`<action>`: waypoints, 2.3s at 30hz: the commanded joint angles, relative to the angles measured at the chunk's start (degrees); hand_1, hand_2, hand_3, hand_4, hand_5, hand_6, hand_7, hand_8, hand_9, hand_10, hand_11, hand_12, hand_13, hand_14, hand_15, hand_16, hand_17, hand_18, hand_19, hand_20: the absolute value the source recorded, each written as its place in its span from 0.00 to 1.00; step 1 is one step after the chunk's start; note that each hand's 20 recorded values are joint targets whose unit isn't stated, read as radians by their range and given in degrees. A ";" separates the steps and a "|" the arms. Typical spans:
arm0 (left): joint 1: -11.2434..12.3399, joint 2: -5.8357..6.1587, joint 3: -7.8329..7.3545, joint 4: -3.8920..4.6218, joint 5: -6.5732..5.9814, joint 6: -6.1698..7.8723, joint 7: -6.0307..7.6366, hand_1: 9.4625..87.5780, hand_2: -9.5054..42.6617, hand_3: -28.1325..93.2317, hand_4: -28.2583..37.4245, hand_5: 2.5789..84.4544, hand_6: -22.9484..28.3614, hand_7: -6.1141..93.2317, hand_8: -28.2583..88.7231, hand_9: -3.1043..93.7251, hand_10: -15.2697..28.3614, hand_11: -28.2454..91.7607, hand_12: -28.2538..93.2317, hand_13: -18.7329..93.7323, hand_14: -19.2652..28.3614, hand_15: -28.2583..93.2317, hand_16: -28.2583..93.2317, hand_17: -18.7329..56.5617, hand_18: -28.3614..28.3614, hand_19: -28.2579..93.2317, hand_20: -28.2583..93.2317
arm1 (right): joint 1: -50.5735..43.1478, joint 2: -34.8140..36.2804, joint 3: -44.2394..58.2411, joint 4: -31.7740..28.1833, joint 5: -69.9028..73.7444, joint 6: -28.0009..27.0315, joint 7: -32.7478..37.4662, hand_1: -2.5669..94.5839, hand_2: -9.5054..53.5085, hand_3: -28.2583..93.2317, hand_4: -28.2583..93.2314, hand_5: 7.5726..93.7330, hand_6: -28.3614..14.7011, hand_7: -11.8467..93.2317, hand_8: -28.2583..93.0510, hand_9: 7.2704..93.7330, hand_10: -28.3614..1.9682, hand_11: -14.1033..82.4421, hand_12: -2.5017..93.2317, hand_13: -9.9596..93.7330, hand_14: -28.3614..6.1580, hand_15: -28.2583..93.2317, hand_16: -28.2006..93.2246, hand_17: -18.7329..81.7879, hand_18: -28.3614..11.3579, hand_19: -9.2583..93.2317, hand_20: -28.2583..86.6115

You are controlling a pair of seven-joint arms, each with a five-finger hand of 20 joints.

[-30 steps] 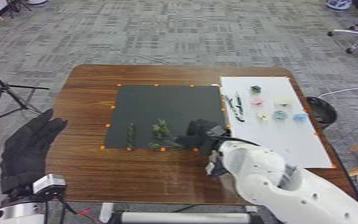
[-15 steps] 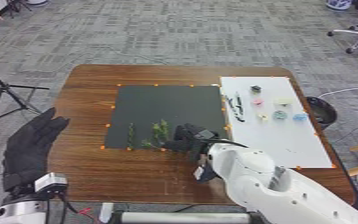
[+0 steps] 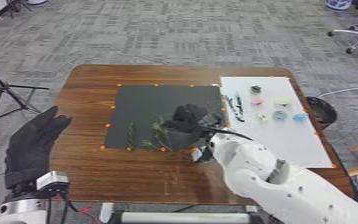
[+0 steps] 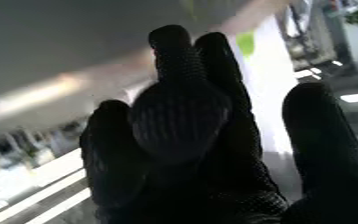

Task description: Arrange flowers

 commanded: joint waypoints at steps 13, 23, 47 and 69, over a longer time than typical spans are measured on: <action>0.28 -0.92 0.91 0.26 -0.39 -0.63 0.66 0.17 0.07 0.82 0.07 0.60 0.49 0.21 0.18 0.56 0.68 0.43 0.36 0.54 0.78 0.42 0.25 0.38 0.71 0.32 0.41 | 8.39 -8.77 2.64 11.56 3.17 -26.86 -19.37 0.29 0.47 0.65 0.13 0.58 0.60 0.21 0.18 0.58 0.55 0.22 0.12 0.96 0.67 0.67 0.49 0.76 0.30 1.00 0.67; -0.10 -1.16 1.04 0.47 -0.37 -0.80 0.67 0.17 0.07 0.82 0.07 0.60 0.49 0.21 0.18 0.56 0.68 0.43 0.36 0.54 0.78 0.42 0.25 0.37 0.71 0.32 0.41 | 7.78 -11.05 3.14 14.77 -0.86 -30.41 -19.18 0.29 0.49 0.65 0.12 0.58 0.61 0.21 0.18 0.58 0.57 0.22 0.11 0.97 0.68 0.67 0.49 0.76 0.29 1.00 0.68; -0.11 -1.10 1.81 0.71 -0.46 -1.16 0.80 0.17 0.07 0.82 0.07 0.60 0.49 0.21 0.18 0.56 0.68 0.43 0.36 0.54 0.78 0.42 0.25 0.38 0.71 0.32 0.41 | 8.68 -10.68 3.04 15.99 -1.57 -20.85 -10.71 0.30 0.49 0.63 0.13 0.59 0.59 0.21 0.18 0.59 0.52 0.22 0.11 0.97 0.68 0.67 0.48 0.77 0.29 1.00 0.68; 0.16 -1.14 1.66 0.51 -0.49 -0.71 0.51 0.17 0.07 0.82 0.07 0.60 0.49 0.21 0.18 0.56 0.68 0.43 0.36 0.53 0.78 0.42 0.25 0.37 0.71 0.32 0.41 | -8.68 7.20 22.14 -4.54 13.58 -0.31 -3.55 0.33 0.35 0.63 0.15 0.65 0.58 0.22 0.18 0.68 0.47 0.24 0.14 0.97 0.66 0.66 0.49 0.76 0.27 1.00 0.67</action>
